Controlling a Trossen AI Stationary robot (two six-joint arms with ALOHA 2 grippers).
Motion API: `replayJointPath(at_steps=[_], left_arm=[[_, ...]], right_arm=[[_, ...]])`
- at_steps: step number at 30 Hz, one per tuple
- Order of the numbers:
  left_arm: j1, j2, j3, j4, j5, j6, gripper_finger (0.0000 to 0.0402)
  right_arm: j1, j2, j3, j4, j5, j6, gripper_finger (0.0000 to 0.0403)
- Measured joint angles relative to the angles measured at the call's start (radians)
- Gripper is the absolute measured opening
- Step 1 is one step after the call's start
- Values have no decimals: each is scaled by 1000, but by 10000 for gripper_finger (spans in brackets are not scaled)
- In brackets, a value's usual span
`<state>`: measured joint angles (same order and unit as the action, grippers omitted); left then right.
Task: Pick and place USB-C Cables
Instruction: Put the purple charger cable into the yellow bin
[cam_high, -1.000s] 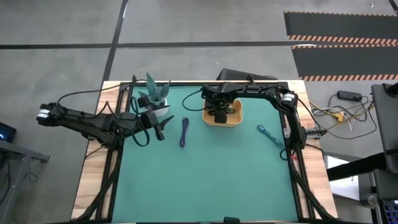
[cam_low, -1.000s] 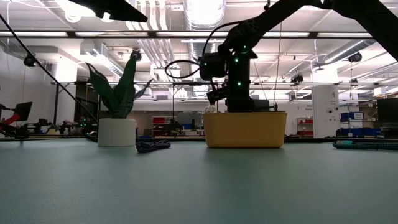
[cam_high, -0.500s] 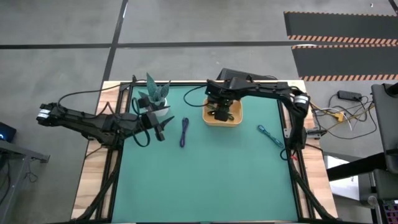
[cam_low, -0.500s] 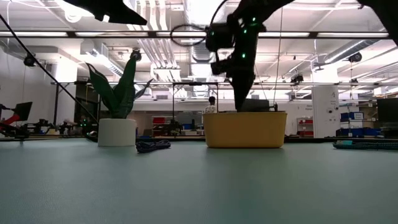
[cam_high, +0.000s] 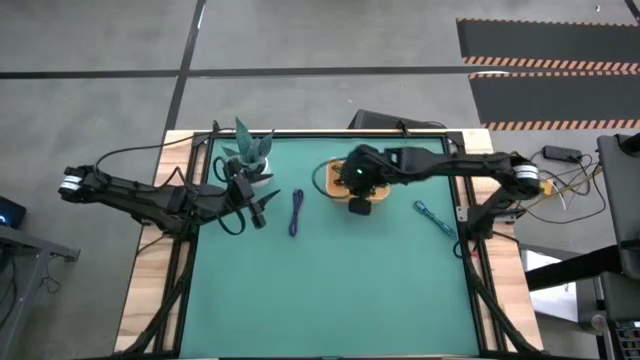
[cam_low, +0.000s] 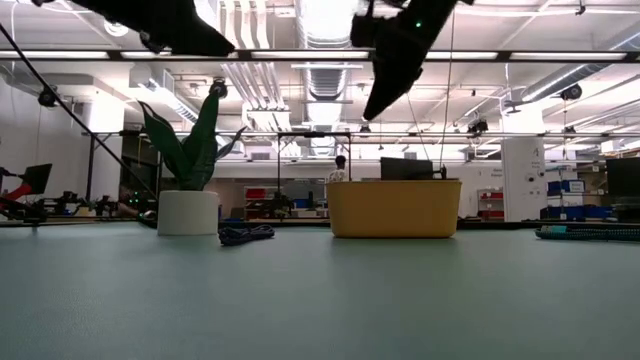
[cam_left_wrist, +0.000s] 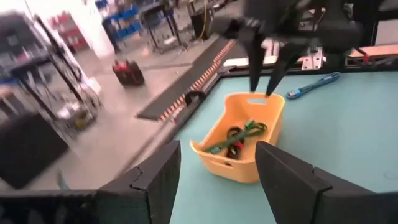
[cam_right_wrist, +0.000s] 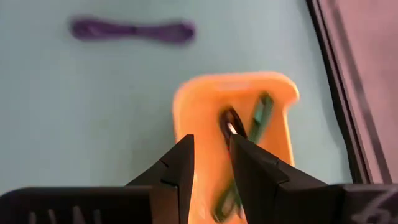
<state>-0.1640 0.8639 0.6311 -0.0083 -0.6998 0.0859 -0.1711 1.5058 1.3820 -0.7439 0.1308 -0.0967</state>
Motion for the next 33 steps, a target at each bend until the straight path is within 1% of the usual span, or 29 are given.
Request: replayJointPath(at_steps=[7,11,15,17,19,21,27,33], left_arm=[[-1,30,-62,-2,13,-263,192],[-1,89,-68,1,45,-400,192],[0,171,-49,-1,100,-487,192],[0,218,-36,1,110,-530,192],[0,268,-26,-1,113,-554,192],[1,321,-12,-2,114,-577,192],[1,478,46,0,114,-557,192],[1,608,73,-1,114,-551,192]], right_arm=[[60,-169,-273,394,1,-20,95],[67,-247,-438,646,1,-46,95],[66,-301,-576,875,1,-73,95],[66,-319,-629,960,1,-85,95],[66,-330,-666,1018,1,-88,95],[66,-340,-687,1040,1,-89,95],[66,-341,-693,1041,1,-111,95],[66,-342,-693,1041,1,-184,95]])
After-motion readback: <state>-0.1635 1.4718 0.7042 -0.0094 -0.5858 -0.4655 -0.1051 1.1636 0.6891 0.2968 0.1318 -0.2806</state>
